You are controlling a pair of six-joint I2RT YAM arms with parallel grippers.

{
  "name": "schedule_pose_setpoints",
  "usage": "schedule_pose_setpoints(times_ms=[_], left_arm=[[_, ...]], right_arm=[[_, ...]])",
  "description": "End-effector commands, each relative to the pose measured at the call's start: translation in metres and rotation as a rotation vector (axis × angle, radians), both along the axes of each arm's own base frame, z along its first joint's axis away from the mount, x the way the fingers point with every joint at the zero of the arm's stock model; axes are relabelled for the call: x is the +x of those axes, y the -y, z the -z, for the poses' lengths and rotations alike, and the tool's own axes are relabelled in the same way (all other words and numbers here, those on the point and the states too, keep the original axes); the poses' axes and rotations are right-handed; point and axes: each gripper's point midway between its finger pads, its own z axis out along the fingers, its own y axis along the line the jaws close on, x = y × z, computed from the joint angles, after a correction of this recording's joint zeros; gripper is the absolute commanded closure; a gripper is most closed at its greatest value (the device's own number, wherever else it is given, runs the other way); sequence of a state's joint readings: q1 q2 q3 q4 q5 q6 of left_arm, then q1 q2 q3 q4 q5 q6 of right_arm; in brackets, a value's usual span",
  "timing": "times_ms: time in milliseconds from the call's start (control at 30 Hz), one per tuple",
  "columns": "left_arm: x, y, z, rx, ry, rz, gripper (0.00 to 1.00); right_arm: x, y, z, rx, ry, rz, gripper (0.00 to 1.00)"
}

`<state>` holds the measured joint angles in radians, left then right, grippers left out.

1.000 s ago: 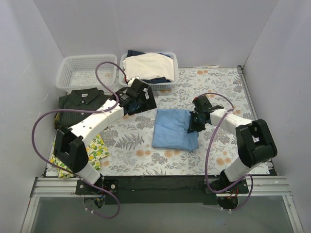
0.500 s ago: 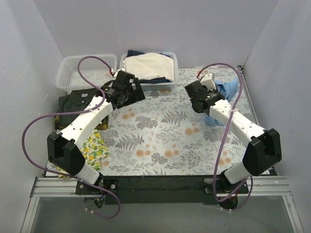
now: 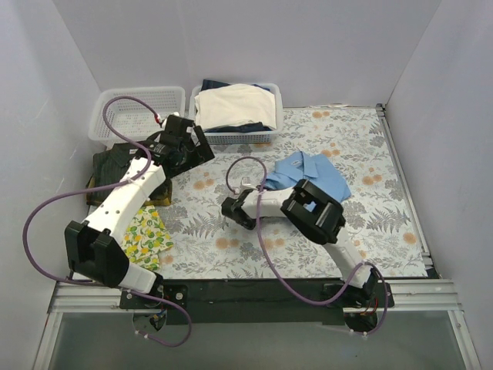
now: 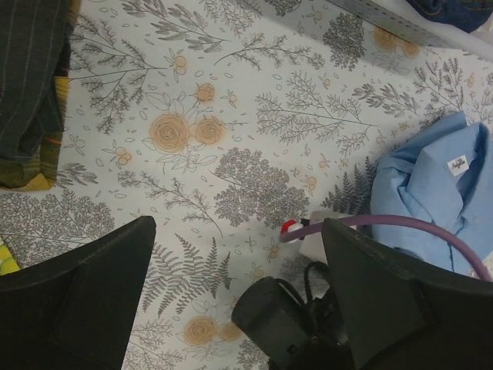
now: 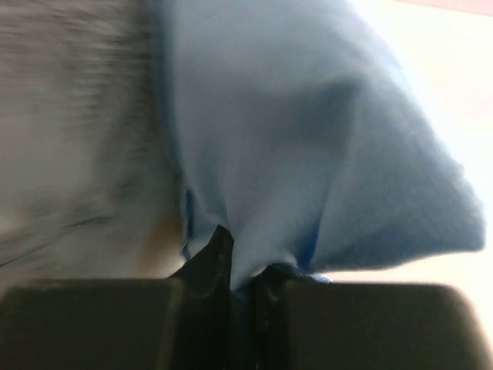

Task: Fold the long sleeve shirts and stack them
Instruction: Fold the shirt

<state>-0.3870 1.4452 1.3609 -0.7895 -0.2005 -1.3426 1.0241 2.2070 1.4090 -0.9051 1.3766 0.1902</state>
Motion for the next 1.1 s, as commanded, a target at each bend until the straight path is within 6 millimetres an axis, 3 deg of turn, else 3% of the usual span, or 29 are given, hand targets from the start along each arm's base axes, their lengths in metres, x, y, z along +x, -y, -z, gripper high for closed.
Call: schedule_pose_setpoints(times_ms=[0,33,100,233,367,400,467,500,633,667,733,833,867,933,1000,1067], left_arm=[[-0.011,-0.022,-0.018,0.000,0.038,-0.023,0.10],[-0.009,-0.030,-0.019,0.003,0.040,-0.043,0.10],[-0.009,-0.037,-0.021,0.009,0.047,-0.051,0.09],[-0.005,-0.052,-0.025,0.006,0.051,-0.073,0.09],[0.001,-0.054,-0.027,0.002,0.063,-0.073,0.09],[0.002,-0.054,-0.026,0.002,0.062,-0.070,0.09],[0.005,-0.047,-0.023,-0.018,0.057,-0.041,0.09],[0.006,-0.044,-0.020,-0.025,0.051,-0.021,0.09],[0.003,-0.007,-0.005,-0.156,0.012,0.130,0.12],[0.001,0.001,-0.002,-0.186,0.004,0.157,0.14],[-0.008,0.024,0.006,-0.251,-0.008,0.225,0.14],[-0.022,0.059,0.016,-0.306,-0.026,0.305,0.15],[-0.025,0.068,0.020,-0.316,-0.036,0.324,0.16],[-0.031,0.090,0.032,-0.325,-0.065,0.363,0.16],[-0.034,0.102,0.038,-0.332,-0.081,0.370,0.16],[-0.030,0.110,0.044,-0.351,-0.093,0.364,0.16]], right_arm=[[-0.018,-0.033,-0.017,0.119,0.002,0.012,0.74],[-0.021,-0.038,-0.020,0.137,-0.003,0.005,0.57],[-0.034,-0.054,-0.026,0.226,-0.042,-0.010,0.45],[-0.059,-0.073,-0.035,0.401,-0.154,-0.039,0.31],[-0.083,-0.099,-0.036,0.584,-0.324,-0.125,0.30],[-0.087,-0.101,-0.050,0.643,-0.328,-0.145,0.30],[-0.094,-0.104,-0.054,0.729,-0.371,-0.164,0.30],[-0.095,-0.102,-0.072,0.811,-0.360,-0.179,0.29],[-0.084,-0.084,-0.083,1.108,-0.422,-0.077,0.30],[-0.074,-0.072,-0.071,1.164,-0.458,-0.028,0.30],[-0.058,-0.059,-0.071,1.215,-0.431,-0.008,0.34],[-0.048,-0.053,-0.052,1.223,-0.472,0.026,0.43],[-0.049,-0.058,-0.043,1.233,-0.517,0.032,0.46],[-0.044,-0.068,-0.038,1.270,-0.535,0.016,0.62],[-0.047,-0.077,-0.028,1.298,-0.586,0.016,0.79],[-0.049,-0.084,-0.019,1.319,-0.616,0.030,0.88]])
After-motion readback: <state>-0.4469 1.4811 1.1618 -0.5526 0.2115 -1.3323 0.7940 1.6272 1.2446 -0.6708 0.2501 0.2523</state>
